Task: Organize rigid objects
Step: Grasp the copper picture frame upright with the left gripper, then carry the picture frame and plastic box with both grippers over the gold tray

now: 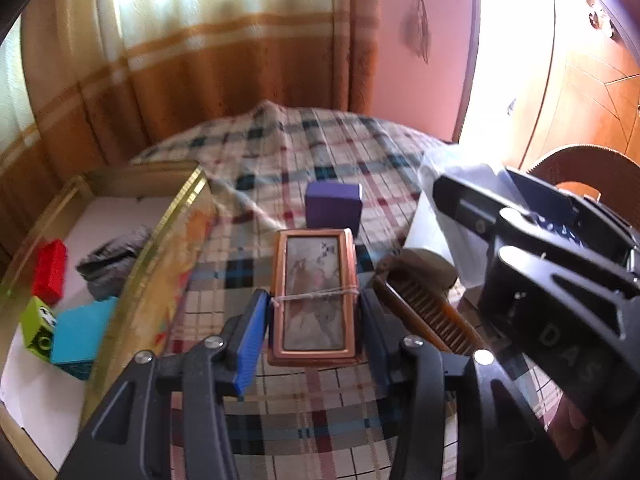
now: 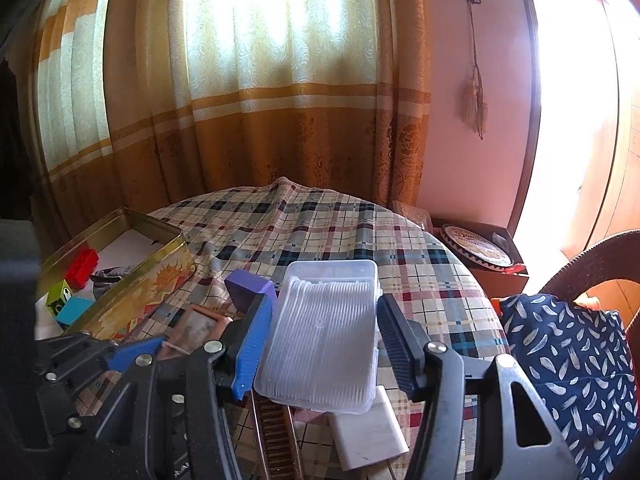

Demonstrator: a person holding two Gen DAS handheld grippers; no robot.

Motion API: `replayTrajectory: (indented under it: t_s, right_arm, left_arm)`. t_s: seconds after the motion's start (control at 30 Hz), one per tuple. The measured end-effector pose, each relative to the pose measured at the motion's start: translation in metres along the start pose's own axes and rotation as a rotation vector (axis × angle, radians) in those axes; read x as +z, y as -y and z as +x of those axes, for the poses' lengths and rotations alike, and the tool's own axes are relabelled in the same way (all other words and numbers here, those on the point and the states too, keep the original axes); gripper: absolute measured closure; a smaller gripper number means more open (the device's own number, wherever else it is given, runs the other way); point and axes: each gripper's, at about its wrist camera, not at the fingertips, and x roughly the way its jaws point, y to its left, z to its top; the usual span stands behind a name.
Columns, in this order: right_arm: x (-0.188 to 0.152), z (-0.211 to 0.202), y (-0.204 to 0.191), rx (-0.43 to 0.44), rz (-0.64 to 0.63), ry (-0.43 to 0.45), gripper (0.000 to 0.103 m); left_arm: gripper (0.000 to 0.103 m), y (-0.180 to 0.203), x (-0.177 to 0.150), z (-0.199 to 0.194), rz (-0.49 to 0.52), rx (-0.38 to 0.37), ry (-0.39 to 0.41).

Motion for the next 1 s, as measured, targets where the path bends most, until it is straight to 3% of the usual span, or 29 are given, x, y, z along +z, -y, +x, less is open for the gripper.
replayTrajectory:
  t_s: [0.3, 0.67, 1.0]
  right_arm:
    - [-0.001, -0.002, -0.002, 0.002, -0.009, 0.009, 0.046]
    - [-0.001, -0.006, -0.006, -0.015, -0.033, 0.028, 0.046]
    - [-0.002, -0.012, -0.009, -0.011, -0.047, 0.061, 0.046]
  left_arm:
    - [0.058, -0.011, 0.001, -0.018, -0.044, 0.046, 0.090]
    - [0.057, -0.027, -0.007, -0.051, -0.121, 0.140, 0.267]
    - [0.057, -0.039, -0.012, -0.061, -0.163, 0.155, 0.311]
